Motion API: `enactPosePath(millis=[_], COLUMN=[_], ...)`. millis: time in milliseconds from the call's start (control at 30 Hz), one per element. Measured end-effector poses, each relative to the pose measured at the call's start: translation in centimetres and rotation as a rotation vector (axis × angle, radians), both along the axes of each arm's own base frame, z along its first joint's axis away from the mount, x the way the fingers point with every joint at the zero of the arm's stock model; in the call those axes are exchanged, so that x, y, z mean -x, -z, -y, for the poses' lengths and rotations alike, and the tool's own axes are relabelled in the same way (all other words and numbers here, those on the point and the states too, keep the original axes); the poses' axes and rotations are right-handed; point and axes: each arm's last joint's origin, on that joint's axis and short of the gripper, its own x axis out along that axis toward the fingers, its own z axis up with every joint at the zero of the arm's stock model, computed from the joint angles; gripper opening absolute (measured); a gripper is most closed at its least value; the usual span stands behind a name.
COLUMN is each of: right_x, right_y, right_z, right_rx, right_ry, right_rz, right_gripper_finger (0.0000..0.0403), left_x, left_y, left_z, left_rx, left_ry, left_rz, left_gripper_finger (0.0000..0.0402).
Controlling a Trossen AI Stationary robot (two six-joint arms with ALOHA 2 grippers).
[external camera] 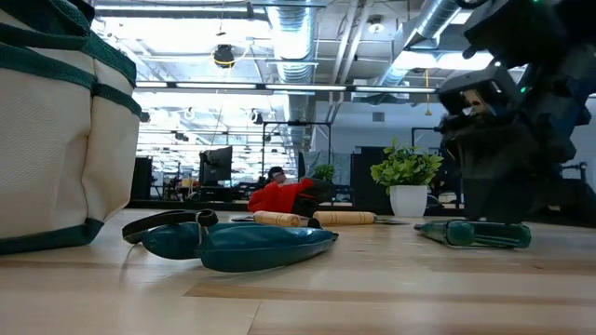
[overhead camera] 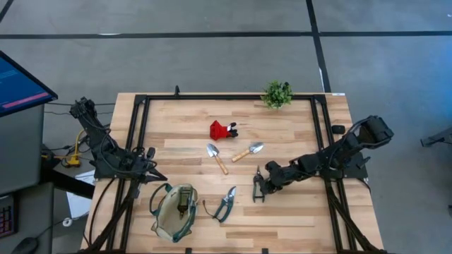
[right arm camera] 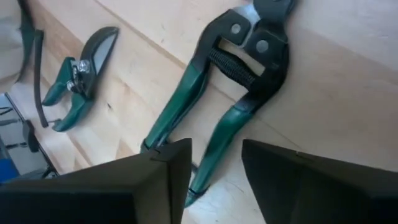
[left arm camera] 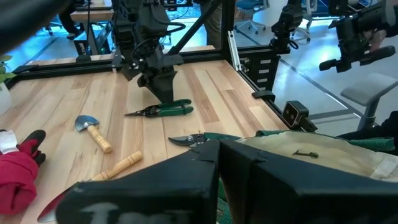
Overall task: Pick & Place Garden tools in Gardening bag
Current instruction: Put the green fruit pruner into the green gardening bag
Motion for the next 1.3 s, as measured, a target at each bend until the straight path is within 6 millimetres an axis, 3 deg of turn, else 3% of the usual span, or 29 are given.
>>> enactPosePath(millis=[433, 633, 800, 933, 1300], right_x=[-0.2, -0.1, -0.2, -0.4, 0.2], right_y=[1.0, 1.2, 1.2, 1.2, -0.8], right_z=[0.1, 0.4, 1.1, 1.7, 2.9], right_rx=[-0.023, -0.021, 0.015, 0.048, 0.216], right_ry=[0.003, -0.002, -0.062, -0.119, -0.12], right_rz=[-0.044, -0.083, -0.075, -0.054, 0.028], right_gripper_finger=[0.0063, 0.0054, 0.0045, 0.0016, 0.0011], left_x=[0.0, 0.0, 0.0, 0.0, 0.0], left_y=[0.0, 0.0, 0.0, 0.0, 0.0], left_z=[0.0, 0.0, 0.0, 0.0, 0.0], left_rx=[0.0, 0.0, 0.0, 0.0, 0.0], left_ry=[0.001, 0.001, 0.0, 0.0, 0.001], left_rz=[0.0, 0.0, 0.0, 0.0, 0.0], left_gripper_finger=[0.0002, 0.0002, 0.0002, 0.0002, 0.0002])
